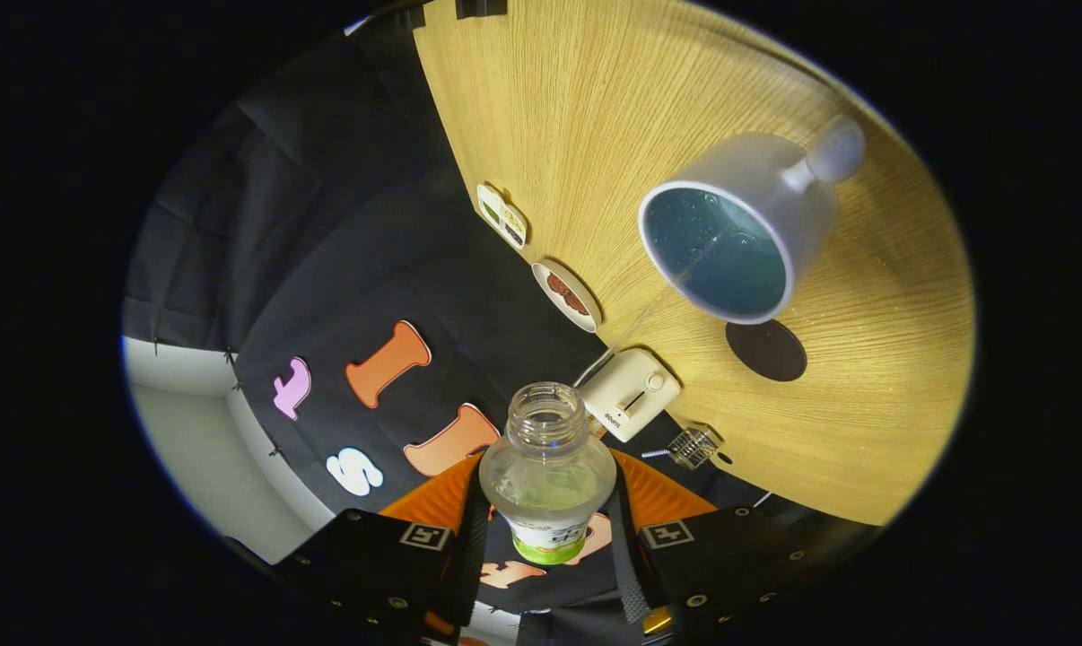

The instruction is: Take the bottle from table, then pour the juice into the cup, finally place the bottle on the coaster

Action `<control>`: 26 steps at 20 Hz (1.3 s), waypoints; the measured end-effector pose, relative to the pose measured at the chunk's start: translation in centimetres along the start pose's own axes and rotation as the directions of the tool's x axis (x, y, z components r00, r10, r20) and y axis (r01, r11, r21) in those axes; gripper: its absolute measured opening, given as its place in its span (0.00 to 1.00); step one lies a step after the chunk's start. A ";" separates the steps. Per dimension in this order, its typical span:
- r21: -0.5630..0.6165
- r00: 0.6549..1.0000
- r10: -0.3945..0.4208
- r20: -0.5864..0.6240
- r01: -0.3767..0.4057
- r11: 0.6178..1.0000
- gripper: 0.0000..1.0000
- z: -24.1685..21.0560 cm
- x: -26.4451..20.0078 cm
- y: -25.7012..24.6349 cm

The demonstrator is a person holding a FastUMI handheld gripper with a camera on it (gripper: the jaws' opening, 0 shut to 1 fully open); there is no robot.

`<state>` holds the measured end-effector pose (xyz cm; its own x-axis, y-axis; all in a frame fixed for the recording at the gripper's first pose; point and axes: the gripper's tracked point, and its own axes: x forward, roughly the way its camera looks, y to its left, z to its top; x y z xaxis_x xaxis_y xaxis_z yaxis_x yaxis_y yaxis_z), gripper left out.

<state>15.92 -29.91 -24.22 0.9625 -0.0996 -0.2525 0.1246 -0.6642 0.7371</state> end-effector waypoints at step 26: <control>-0.933 0.972 -0.071 0.223 0.234 0.273 0.62 0.4 -1.7 -1.0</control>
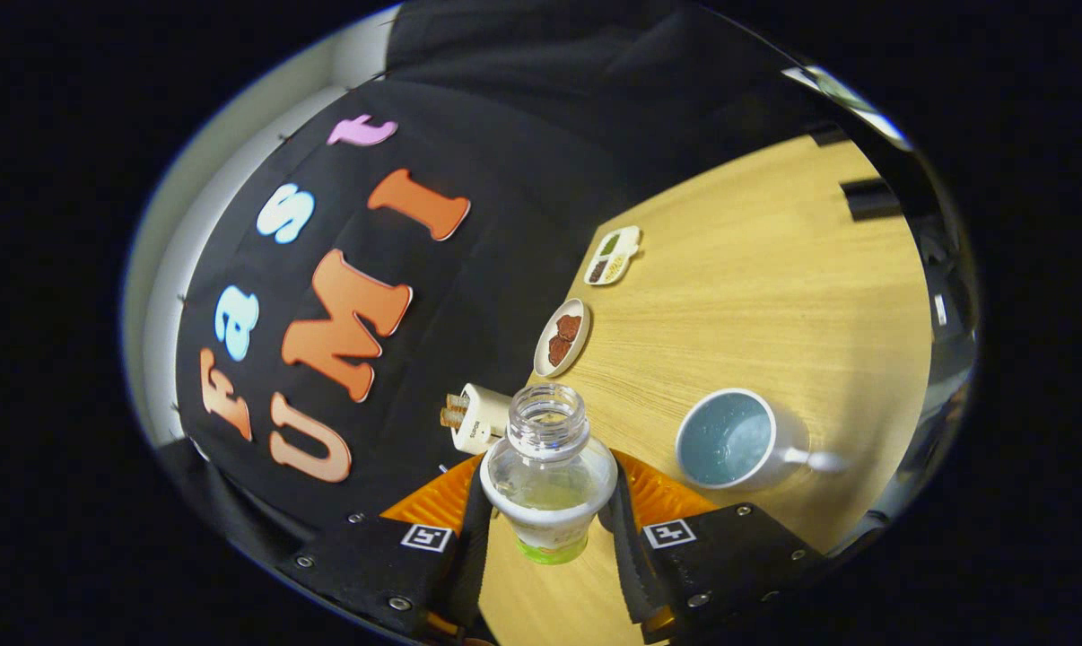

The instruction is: Take the bottle from table, then pour the juice into the cup, finally place the bottle on the coaster

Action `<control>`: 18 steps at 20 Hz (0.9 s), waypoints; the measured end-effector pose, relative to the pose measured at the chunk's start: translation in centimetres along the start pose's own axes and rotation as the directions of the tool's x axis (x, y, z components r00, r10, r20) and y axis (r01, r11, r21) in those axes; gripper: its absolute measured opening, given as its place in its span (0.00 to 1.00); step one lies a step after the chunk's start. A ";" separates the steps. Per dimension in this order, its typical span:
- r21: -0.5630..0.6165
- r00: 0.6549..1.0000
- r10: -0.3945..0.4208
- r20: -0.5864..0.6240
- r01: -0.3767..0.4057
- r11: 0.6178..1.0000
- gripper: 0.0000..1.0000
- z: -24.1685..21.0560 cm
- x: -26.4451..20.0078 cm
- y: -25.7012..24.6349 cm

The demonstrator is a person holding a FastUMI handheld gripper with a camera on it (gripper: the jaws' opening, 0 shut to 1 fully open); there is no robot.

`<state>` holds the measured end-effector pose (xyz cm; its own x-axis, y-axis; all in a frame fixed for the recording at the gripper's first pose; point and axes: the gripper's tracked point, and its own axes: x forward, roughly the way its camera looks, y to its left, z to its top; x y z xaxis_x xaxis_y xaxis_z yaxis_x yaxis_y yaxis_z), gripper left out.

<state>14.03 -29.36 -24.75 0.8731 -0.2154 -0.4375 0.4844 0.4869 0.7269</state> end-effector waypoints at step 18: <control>-0.808 0.999 -0.029 -0.014 0.006 0.589 0.63 -7.0 5.9 6.2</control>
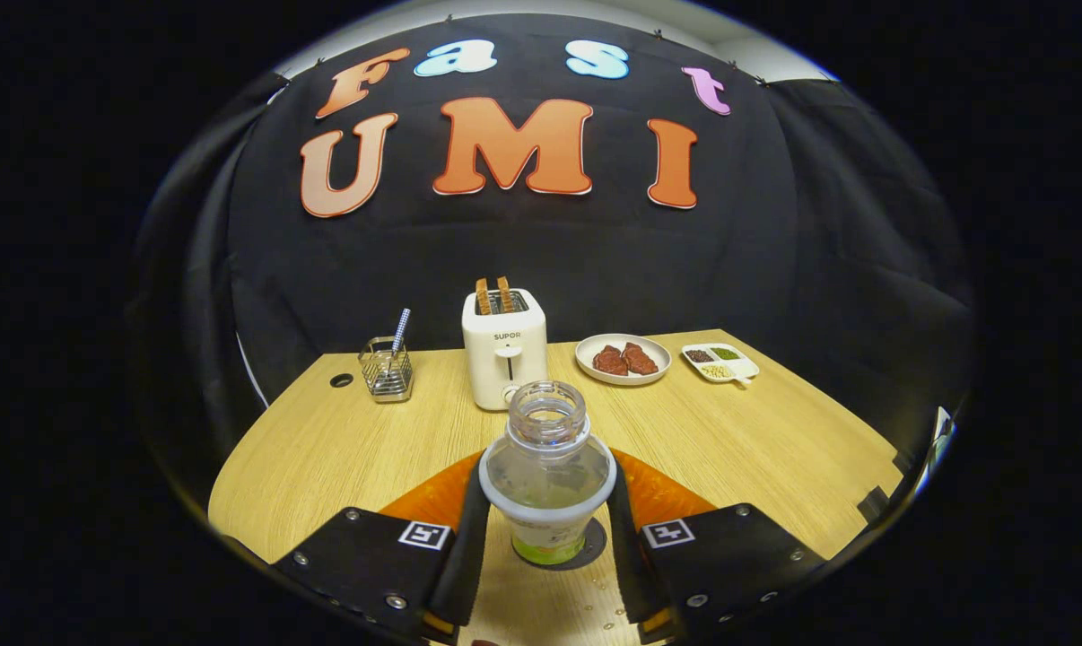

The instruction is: Take the bottle from table, then pour the juice into the cup, finally place the bottle on the coaster

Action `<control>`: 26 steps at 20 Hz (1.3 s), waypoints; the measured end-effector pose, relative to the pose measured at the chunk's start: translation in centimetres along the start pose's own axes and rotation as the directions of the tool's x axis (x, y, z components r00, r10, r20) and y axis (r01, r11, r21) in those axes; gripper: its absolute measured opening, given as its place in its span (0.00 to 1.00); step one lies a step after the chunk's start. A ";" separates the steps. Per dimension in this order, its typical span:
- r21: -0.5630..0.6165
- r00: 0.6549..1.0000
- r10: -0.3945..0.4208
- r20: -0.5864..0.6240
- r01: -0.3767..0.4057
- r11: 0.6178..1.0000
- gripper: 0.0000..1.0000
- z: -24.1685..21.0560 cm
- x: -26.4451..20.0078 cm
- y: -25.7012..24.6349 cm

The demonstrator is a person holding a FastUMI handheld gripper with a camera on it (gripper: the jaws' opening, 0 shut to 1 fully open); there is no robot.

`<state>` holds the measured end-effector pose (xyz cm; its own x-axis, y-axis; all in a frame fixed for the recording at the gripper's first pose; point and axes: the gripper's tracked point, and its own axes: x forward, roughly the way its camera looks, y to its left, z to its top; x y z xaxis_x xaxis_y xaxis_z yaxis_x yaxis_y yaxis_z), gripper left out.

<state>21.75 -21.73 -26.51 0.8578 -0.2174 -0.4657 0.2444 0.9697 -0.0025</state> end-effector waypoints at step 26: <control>0.081 0.997 0.014 0.069 -0.020 0.997 0.97 2.0 -1.7 -0.9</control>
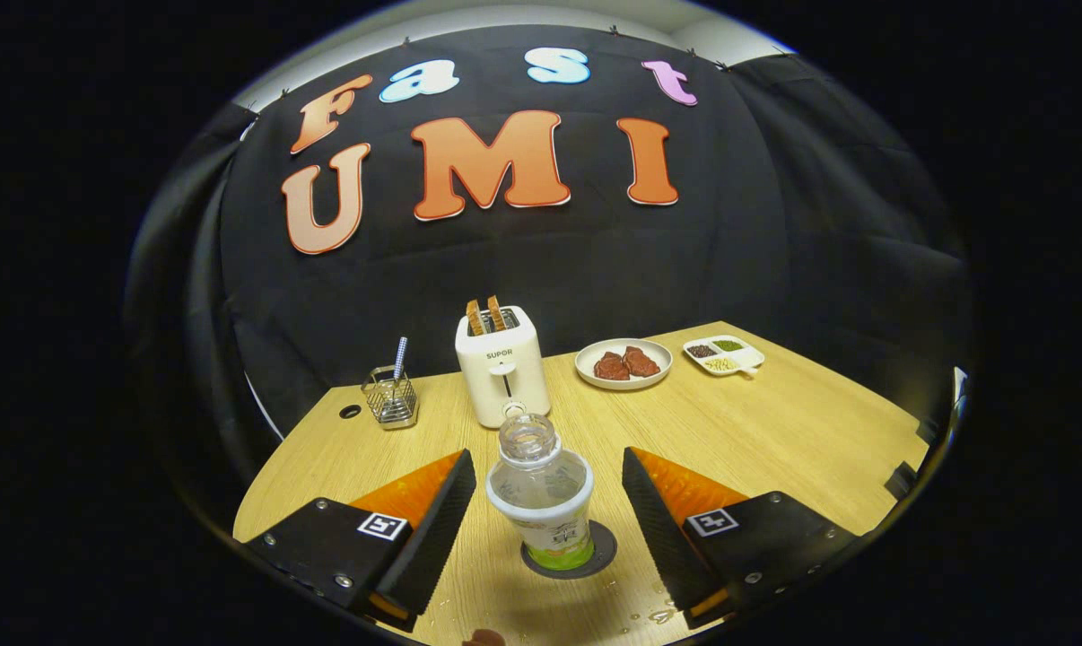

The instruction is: Take the bottle from table, then pour the juice into the cup, finally place the bottle on the coaster

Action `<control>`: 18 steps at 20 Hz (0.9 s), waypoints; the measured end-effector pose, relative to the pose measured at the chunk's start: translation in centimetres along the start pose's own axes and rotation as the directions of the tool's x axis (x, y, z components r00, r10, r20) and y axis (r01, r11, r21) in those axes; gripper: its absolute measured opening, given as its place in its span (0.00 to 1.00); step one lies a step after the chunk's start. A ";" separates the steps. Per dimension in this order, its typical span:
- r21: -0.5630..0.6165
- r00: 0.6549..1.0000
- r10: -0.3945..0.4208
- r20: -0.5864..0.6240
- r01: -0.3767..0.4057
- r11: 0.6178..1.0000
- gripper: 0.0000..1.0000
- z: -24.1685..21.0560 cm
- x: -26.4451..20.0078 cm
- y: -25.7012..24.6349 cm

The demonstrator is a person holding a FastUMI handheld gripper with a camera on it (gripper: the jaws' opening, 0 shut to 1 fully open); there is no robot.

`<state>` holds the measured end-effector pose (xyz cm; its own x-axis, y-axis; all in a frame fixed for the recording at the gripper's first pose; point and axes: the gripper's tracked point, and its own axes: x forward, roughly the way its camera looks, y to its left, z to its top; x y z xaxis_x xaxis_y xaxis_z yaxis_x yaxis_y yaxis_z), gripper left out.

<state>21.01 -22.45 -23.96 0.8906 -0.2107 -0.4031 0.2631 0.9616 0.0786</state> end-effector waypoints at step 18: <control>-0.058 0.975 0.148 0.165 -0.141 0.988 0.97 14.2 -24.2 12.4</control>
<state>7.98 -7.90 -0.31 0.9685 -0.0919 -0.2313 0.1134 0.9902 0.0816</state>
